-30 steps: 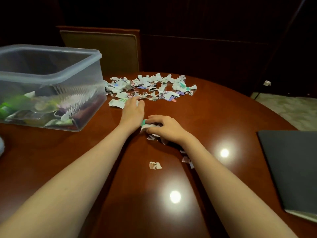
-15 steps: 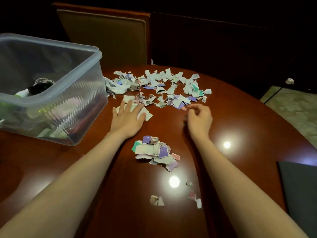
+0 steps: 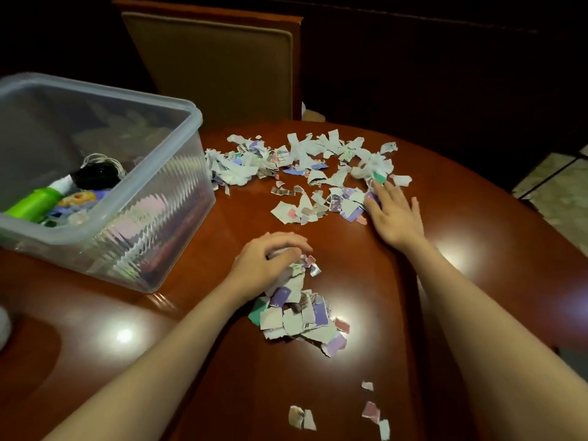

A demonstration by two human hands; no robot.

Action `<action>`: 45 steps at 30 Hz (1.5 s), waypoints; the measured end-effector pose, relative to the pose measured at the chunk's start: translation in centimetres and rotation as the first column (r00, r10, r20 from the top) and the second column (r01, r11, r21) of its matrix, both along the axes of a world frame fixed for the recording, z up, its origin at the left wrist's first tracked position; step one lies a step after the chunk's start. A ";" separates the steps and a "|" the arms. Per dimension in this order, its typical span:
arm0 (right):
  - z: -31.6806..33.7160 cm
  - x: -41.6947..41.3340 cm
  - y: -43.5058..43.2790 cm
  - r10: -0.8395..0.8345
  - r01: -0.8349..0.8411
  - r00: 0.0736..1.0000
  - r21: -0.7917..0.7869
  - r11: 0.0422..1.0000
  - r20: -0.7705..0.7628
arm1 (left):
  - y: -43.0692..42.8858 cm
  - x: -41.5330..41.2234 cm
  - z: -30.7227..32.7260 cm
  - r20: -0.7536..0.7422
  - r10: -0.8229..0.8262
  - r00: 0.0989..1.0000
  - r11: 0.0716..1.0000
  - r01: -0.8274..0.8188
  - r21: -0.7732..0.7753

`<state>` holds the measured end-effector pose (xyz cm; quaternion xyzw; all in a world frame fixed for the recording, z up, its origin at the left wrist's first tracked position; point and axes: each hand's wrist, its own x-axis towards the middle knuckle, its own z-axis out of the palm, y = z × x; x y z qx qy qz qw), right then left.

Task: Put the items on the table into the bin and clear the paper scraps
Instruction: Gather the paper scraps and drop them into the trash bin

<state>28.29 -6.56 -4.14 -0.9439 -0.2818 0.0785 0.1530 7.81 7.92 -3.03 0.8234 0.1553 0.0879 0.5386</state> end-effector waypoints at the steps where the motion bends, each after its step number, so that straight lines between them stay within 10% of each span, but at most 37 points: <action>1: 0.0 -0.4 -0.4 0.039 -0.039 0.999 -0.007 0.999 0.005 | -0.1 0.3 0.3 0.016 0.050 0.999 0.998 -0.049 -0.033; 11: 0.4 -6.1 -1.9 0.127 -0.102 0.985 0.205 0.974 -0.116 | -0.3 4.5 -0.3 -0.340 0.070 0.938 0.881 0.102 0.462; 27: 1.5 -17.8 -7.7 0.158 0.234 0.834 0.600 0.765 -0.528 | -4.8 -4.7 1.0 -0.012 -0.078 0.997 0.994 0.076 -0.078; 34: 1.3 -19.7 -10.3 -0.149 0.559 0.823 0.731 0.391 -0.549 | -5.4 -3.2 1.2 -0.127 -0.113 0.985 0.980 0.132 0.146; 38: 1.3 -20.2 -10.3 -0.157 0.402 0.901 0.639 0.656 -0.406 | -7.6 -3.0 0.4 -0.266 -0.280 0.922 0.818 0.374 0.437; 43: 1.0 -20.3 -7.9 -0.044 0.086 0.988 0.295 0.952 -0.146 | -6.9 -5.1 1.9 -0.011 -0.308 0.951 0.951 0.308 -0.034; 45: 1.0 -20.0 -7.6 0.021 -0.008 0.998 0.192 0.981 -0.066 | -4.4 -6.1 2.7 0.022 -0.170 0.985 0.985 0.170 -0.003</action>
